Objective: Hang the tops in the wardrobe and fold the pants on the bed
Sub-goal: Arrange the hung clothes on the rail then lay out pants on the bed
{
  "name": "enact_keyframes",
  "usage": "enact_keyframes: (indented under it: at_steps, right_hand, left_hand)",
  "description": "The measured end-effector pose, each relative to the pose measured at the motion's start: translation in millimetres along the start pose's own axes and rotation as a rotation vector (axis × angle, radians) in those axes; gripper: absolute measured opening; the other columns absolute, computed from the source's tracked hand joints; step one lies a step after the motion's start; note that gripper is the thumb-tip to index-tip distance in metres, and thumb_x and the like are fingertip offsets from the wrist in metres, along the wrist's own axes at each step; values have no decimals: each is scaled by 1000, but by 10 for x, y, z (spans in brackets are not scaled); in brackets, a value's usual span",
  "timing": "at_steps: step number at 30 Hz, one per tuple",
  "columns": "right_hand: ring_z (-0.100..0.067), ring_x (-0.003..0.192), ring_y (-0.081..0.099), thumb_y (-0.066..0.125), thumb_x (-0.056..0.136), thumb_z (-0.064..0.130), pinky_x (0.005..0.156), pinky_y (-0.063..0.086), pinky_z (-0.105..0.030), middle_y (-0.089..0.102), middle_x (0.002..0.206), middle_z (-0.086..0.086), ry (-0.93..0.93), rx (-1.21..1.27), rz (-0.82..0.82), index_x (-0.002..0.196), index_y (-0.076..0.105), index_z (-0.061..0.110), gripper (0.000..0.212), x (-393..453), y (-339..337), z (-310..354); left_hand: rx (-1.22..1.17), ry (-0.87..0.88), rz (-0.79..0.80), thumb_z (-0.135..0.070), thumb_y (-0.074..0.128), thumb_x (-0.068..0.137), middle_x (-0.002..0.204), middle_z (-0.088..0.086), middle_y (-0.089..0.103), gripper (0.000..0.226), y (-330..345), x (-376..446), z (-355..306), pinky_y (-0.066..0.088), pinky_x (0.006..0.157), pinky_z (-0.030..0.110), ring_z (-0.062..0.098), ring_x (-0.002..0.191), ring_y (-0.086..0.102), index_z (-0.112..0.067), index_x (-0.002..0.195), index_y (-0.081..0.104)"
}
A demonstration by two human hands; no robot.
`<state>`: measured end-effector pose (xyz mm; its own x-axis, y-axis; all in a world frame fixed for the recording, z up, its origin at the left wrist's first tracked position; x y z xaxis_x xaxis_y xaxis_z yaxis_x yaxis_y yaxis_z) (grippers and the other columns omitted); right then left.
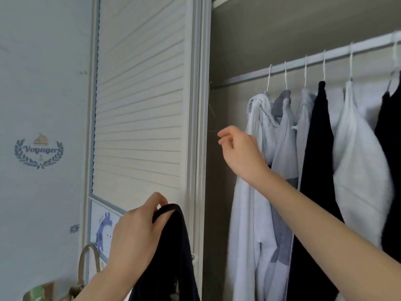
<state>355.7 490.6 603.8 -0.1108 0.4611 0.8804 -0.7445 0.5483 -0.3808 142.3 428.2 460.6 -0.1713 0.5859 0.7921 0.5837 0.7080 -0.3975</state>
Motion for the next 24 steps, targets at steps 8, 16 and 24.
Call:
enact_keyframes:
  at_steps: [8,16,24]
  right_hand:
    - [-28,87,58,41,92,13,76,55,-38,60,104,-16,474,276,32,103,59,3,23,1095,717,-829]
    - [-41,129,40,51,95,42,102,36,-42,37,142,-24,618,222,-64,138,32,-1,64,1509,1064,-1224]
    - [-38,127,46,53,95,23,105,39,-45,51,137,-19,566,78,123,132,49,1,43,2122,1464,-1536]
  left_hand:
    - [20,-27,-26,-40,69,83,58,-11,61,20,51,377,222,46,55,30,0,68,58,-38,72,53]
    - [-18,81,-115,-49,66,80,58,-11,60,20,-23,889,-35,41,49,31,8,62,55,-32,73,59]
    - [6,85,-213,-55,67,72,51,-5,55,24,-129,1165,-72,40,49,32,11,51,50,-31,74,63]
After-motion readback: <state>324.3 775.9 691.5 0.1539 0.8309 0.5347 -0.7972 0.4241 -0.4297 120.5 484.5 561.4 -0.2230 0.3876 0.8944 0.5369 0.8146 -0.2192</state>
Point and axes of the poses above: each hand's wrist, its own x-axis towards the middle knuckle, its own y-axis out of the palm, z = x × y, the point moved 10 cm from there along x, towards the middle knuckle
